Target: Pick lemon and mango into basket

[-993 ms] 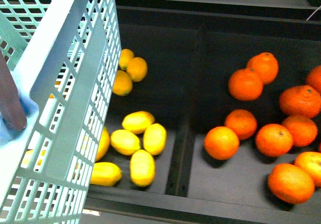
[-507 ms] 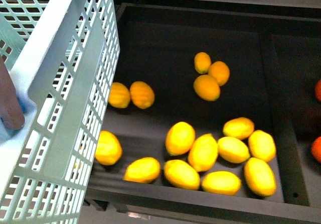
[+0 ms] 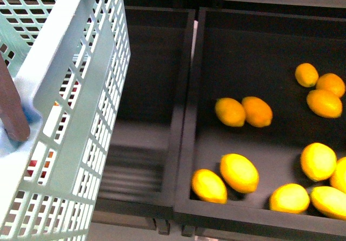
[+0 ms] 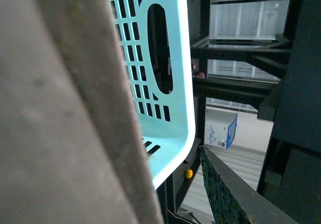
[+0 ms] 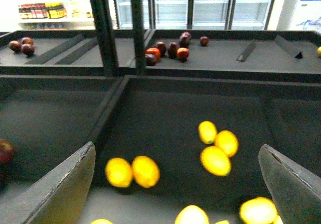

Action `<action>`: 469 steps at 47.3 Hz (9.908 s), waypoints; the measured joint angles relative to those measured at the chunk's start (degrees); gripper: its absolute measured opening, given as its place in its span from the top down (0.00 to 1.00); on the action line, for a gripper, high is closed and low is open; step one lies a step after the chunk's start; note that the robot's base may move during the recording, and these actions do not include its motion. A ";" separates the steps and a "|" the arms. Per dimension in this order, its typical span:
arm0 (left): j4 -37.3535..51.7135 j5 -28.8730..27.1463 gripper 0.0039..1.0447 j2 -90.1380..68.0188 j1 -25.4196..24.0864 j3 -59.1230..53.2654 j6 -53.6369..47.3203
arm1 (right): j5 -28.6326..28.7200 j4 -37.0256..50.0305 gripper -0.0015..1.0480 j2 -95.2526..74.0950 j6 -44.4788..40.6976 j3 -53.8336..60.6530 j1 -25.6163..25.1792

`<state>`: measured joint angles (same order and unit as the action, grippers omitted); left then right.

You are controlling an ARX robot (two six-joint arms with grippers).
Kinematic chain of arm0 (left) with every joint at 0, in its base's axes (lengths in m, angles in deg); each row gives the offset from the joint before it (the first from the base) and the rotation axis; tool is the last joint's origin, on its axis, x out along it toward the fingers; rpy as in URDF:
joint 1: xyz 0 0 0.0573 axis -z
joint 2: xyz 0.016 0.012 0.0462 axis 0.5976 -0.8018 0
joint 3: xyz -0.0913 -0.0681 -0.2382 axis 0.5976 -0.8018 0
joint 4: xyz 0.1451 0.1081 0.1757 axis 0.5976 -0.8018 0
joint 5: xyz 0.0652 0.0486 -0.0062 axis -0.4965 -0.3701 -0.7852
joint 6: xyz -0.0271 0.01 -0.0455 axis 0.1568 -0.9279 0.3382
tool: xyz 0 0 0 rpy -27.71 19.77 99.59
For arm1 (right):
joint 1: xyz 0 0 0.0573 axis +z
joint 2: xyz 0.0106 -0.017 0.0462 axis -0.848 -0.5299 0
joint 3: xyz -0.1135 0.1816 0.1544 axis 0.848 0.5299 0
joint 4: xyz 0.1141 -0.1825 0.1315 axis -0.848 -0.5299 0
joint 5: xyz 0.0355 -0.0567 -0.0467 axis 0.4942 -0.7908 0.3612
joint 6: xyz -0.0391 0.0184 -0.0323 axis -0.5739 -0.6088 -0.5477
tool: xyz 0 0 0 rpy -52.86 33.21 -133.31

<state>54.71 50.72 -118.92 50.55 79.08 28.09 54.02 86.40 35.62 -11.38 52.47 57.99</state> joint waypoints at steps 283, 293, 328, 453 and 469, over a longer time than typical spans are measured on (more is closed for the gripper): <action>-0.76 14.71 0.73 -44.04 27.30 36.83 -38.03 | 23.34 12.22 0.37 -68.32 6.08 -41.24 -23.63; -0.76 14.60 0.73 -44.04 27.30 36.83 -38.03 | 17.84 11.50 0.37 -65.31 6.69 -41.20 -9.90; -0.76 14.80 0.73 -44.11 27.30 36.83 -38.18 | 7.26 15.89 0.08 -66.25 9.27 -36.92 3.76; -0.81 14.34 0.73 -44.15 27.34 36.83 -38.23 | -0.02 29.90 0.08 -34.29 0.02 -3.34 -0.04; -0.85 14.56 0.73 -44.15 27.34 36.83 -38.25 | 0.02 29.88 0.08 -34.29 0.02 -3.32 -0.02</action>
<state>53.86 65.28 -163.07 77.89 115.91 -10.16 54.04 116.27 1.32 -11.36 49.15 57.97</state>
